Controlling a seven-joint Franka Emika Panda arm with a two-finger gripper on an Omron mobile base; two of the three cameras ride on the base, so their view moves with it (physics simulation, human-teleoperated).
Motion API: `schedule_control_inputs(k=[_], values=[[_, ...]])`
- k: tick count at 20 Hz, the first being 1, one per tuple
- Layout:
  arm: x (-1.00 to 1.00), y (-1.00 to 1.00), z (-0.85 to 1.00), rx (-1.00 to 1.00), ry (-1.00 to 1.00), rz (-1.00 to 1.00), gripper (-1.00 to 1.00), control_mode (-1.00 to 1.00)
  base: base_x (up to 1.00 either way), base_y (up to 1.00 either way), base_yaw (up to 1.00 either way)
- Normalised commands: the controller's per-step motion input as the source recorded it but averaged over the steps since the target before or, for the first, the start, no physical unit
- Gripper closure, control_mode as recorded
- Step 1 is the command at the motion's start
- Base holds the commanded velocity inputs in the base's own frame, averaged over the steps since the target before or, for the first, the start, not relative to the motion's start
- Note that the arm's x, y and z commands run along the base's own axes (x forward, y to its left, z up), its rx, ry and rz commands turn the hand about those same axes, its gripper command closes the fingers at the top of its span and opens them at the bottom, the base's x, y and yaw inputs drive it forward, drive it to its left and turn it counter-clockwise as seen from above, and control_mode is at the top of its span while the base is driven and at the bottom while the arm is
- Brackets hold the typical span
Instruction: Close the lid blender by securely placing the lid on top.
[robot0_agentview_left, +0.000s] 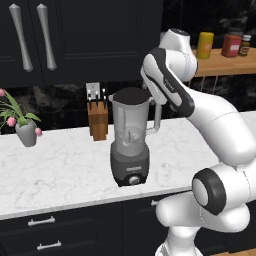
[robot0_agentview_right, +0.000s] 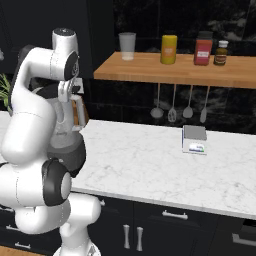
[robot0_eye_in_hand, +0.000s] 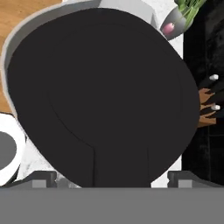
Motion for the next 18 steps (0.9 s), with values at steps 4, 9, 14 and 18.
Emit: schedule_control_inputs(k=[4, 9, 14, 18], values=[[0.0, 0.46, 0.0, 0.0, 0.0, 0.06, -1.0, -1.0, 0.0, 0.0, 0.0], [0.0, 0.42, -0.04, 0.0, 0.03, 0.15, -1.0, -1.0, 0.0, 0.0, 0.0], [0.01, 0.32, -0.35, -0.05, 0.18, 0.18, -1.0, -1.0, 0.0, 0.0, 0.0], [0.0, 0.1, -0.14, -0.01, 0.07, 0.15, -1.0, -1.0, 0.0, 0.0, 0.0]])
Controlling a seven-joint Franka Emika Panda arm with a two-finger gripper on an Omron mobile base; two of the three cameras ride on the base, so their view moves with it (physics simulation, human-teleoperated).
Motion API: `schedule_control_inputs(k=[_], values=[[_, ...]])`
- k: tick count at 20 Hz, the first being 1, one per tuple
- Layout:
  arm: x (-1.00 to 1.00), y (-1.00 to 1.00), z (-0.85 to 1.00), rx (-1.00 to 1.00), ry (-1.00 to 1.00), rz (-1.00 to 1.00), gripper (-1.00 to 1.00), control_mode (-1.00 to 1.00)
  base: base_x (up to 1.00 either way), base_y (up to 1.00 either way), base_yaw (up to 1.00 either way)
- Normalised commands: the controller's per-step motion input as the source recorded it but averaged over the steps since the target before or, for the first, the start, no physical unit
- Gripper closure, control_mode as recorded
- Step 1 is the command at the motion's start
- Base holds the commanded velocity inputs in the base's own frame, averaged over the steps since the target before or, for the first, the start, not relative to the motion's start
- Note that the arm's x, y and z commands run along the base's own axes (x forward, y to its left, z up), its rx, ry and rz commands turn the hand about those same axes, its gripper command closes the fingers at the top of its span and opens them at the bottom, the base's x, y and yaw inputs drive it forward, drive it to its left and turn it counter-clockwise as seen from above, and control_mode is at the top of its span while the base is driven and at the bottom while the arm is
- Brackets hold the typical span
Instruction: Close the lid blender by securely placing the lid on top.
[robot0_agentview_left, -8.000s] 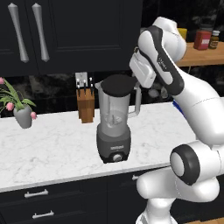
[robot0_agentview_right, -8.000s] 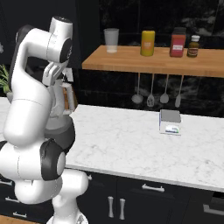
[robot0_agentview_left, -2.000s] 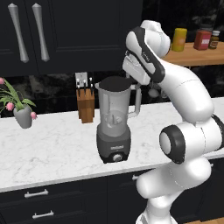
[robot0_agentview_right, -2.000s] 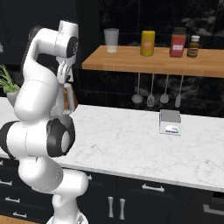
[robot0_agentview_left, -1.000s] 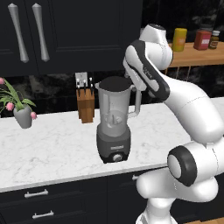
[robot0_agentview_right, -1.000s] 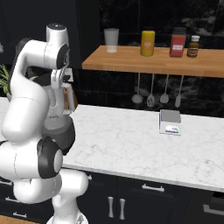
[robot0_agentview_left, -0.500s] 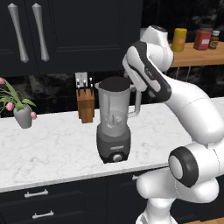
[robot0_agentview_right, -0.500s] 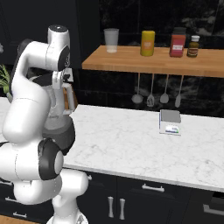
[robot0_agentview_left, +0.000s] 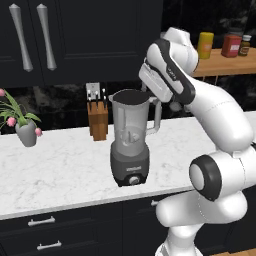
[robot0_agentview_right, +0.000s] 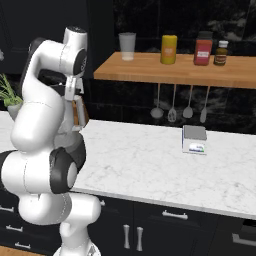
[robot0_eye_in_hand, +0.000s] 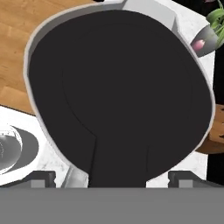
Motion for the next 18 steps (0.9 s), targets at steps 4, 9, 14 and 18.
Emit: schedule_control_inputs(k=[4, 9, 14, 18], values=[[0.0, 0.01, 0.03, 0.0, -0.04, 0.07, -1.0, -1.0, 0.0, 0.0, 0.0], [-0.01, 0.0, 0.02, 0.0, -0.08, 0.06, -1.0, -1.0, 0.0, 0.0, 0.0], [0.0, 0.0, 0.0, 0.0, -0.06, 0.07, -1.0, -1.0, 0.0, 0.0, 0.0], [0.1, 0.09, -0.06, 0.0, -0.01, 0.07, -1.0, -1.0, 0.0, 0.0, 0.0]])
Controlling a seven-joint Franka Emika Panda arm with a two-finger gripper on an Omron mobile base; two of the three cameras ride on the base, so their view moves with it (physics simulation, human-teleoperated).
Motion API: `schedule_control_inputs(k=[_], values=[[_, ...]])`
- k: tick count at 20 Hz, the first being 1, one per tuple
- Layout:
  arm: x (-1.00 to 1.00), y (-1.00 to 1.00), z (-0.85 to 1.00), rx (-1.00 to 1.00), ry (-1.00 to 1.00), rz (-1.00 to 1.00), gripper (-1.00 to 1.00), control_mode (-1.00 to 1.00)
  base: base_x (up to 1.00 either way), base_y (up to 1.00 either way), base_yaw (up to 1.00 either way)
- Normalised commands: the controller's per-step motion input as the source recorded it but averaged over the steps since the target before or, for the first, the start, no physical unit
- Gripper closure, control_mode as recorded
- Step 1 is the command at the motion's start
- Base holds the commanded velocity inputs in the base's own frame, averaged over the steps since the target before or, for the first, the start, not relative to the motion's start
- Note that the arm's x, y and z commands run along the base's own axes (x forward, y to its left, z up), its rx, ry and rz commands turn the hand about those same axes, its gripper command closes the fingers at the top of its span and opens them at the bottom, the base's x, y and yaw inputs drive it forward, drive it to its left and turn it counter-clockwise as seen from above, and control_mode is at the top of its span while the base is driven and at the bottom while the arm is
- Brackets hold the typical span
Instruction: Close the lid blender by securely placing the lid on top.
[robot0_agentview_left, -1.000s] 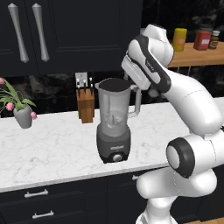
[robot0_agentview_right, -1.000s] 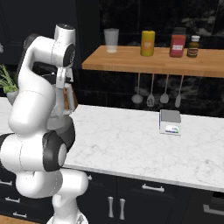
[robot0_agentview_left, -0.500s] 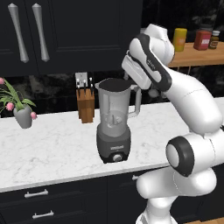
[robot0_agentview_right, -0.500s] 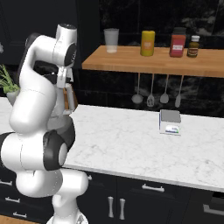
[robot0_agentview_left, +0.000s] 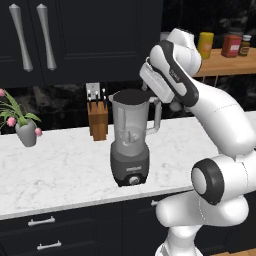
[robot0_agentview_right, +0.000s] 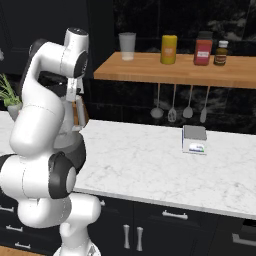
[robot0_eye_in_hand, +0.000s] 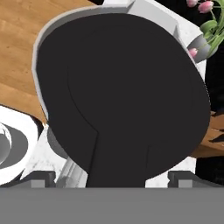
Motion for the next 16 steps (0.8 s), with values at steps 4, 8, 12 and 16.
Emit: schedule_control_inputs(k=[4, 8, 12, 16], values=[[0.38, 0.24, -0.23, 0.0, 0.01, 0.05, -1.0, -1.0, 0.0, 0.0, 0.0], [0.31, 0.39, -0.36, -0.02, 0.01, 0.0, -1.0, -1.0, 0.0, 0.0, 0.0], [0.14, 0.38, -0.37, -0.02, 0.01, -0.02, -1.0, -1.0, 0.0, 0.0, 0.0], [0.04, 0.19, -0.51, -0.05, 0.16, -0.1, -1.0, -1.0, 0.0, 0.0, 0.0]])
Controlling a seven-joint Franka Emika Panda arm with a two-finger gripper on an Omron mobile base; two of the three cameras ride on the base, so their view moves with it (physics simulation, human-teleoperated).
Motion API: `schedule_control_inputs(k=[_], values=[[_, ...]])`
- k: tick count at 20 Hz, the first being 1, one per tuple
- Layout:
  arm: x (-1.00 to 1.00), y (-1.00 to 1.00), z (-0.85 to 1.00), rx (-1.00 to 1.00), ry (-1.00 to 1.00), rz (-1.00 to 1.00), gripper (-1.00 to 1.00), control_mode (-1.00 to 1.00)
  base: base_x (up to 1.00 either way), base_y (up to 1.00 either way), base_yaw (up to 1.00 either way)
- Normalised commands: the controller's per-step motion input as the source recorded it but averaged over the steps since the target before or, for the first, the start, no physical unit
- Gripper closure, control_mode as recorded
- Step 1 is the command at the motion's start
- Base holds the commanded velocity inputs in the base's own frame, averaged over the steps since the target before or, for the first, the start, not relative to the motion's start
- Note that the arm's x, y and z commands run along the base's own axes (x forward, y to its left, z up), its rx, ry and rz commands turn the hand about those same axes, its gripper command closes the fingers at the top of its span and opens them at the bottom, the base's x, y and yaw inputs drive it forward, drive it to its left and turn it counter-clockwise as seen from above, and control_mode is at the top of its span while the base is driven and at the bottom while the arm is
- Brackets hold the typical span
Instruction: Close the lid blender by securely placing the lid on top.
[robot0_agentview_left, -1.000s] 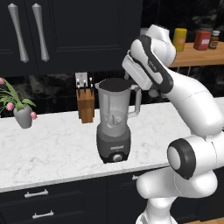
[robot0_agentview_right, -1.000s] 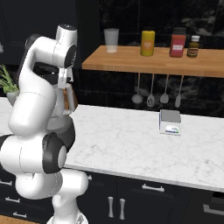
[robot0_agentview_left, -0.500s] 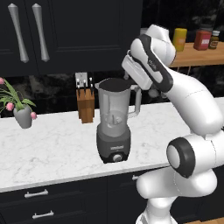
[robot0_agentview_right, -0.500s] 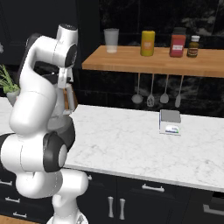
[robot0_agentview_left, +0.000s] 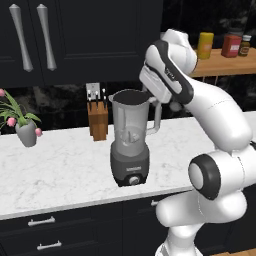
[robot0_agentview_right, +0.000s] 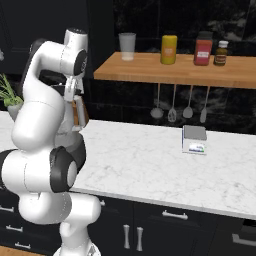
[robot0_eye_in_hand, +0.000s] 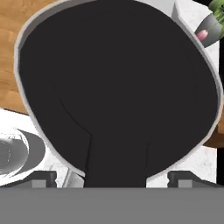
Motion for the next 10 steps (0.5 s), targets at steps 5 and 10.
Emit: schedule_control_inputs(k=[5, 10], values=[[0.0, 0.0, -0.15, 0.0, 0.06, -0.17, -1.0, -1.0, 0.0, 0.0, 0.0], [0.0, 0.0, 0.15, 0.0, -0.02, -0.13, -1.0, -1.0, 0.0, 0.0, 0.0]])
